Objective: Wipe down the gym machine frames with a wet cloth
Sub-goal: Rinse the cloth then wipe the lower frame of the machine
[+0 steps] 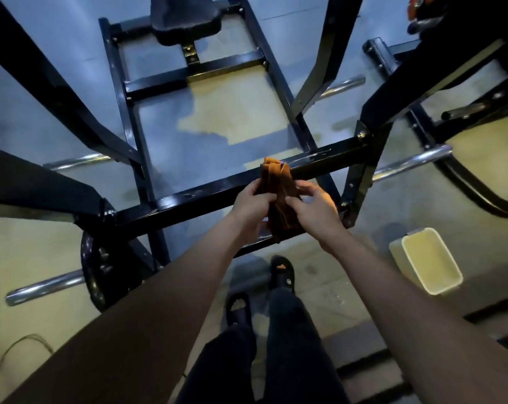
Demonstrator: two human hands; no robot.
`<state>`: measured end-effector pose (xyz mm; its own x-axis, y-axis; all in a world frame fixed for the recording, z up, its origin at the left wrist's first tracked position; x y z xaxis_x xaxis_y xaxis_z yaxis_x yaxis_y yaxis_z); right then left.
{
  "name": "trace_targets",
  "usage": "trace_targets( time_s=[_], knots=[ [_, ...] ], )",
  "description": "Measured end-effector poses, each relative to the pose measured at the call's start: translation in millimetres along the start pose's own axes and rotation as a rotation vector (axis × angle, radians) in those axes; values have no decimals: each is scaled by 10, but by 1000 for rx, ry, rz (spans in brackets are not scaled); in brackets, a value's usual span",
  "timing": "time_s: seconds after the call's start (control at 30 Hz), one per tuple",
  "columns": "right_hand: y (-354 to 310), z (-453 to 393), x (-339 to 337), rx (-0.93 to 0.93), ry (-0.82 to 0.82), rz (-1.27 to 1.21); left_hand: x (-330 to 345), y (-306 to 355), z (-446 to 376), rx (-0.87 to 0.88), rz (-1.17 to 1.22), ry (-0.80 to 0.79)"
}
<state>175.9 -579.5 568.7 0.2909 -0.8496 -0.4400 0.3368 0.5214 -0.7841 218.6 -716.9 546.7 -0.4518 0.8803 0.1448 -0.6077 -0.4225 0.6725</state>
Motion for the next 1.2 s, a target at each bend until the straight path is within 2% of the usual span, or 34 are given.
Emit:
trace_targets(
  time_s=[0.07, 0.13, 0.17, 0.3, 0.4, 0.47, 0.53, 0.6, 0.67, 0.73, 0.8, 0.83, 0.93, 1.0, 1.1, 1.2],
  knots=[
    [9, -131, 48, -170, 57, 129, 2, 16, -142, 53, -43, 83],
    [9, -220, 134, -342, 23, 194, 8, 59, -244, 66, -47, 141],
    [33, -297, 161, -349, -19, 178, 11, 70, -332, 44, -25, 174],
    [125, -479, 92, -172, -256, -14, 38, 114, -649, -140, 155, 258],
    [150, -566, 12, -271, -461, 131, 30, 88, -811, -235, 164, 274],
    [158, -673, -26, -395, -433, 286, 28, 35, -840, -275, 70, 235],
    [128, -822, -66, -497, -303, 410, 25, -36, -858, -313, 47, 180],
    [120, -931, -96, -527, -235, 408, 16, -114, -879, -324, 91, 206],
    [185, -1027, -89, -414, -231, 281, 26, -225, -934, -280, 122, 290],
    [297, -1128, -51, -232, -243, 147, 89, -286, -938, -99, -64, 307],
    [395, -1180, -13, -87, -271, 40, 259, -353, -852, 81, -242, 159],
    [436, -1200, -4, -24, -285, -23, 341, -407, -830, 114, -264, 72],
    [481, -1214, -6, 90, -276, -173, 431, -538, -853, 78, -196, -98],
    [475, -1214, -25, 90, -245, -234, 493, -570, -861, 43, -155, -181],
    [464, -1156, -18, 19, -288, -211, 537, -589, -869, -2, -45, -189],
    [525, -1062, 82, 90, -426, -220, 547, -604, -881, -76, 27, -186]
  ],
)
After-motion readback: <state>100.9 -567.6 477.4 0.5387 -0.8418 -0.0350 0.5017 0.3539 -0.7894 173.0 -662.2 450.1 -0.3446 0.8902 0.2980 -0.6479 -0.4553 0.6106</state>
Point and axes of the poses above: each hand's wrist, its own z-axis away from the middle knuckle, its own x-axis out of the palm, y = z × x, the point moved 5 cm from there along -z, towards the middle knuckle, and after that the axes turned 5 degrees about y, right-handed, at the moved point
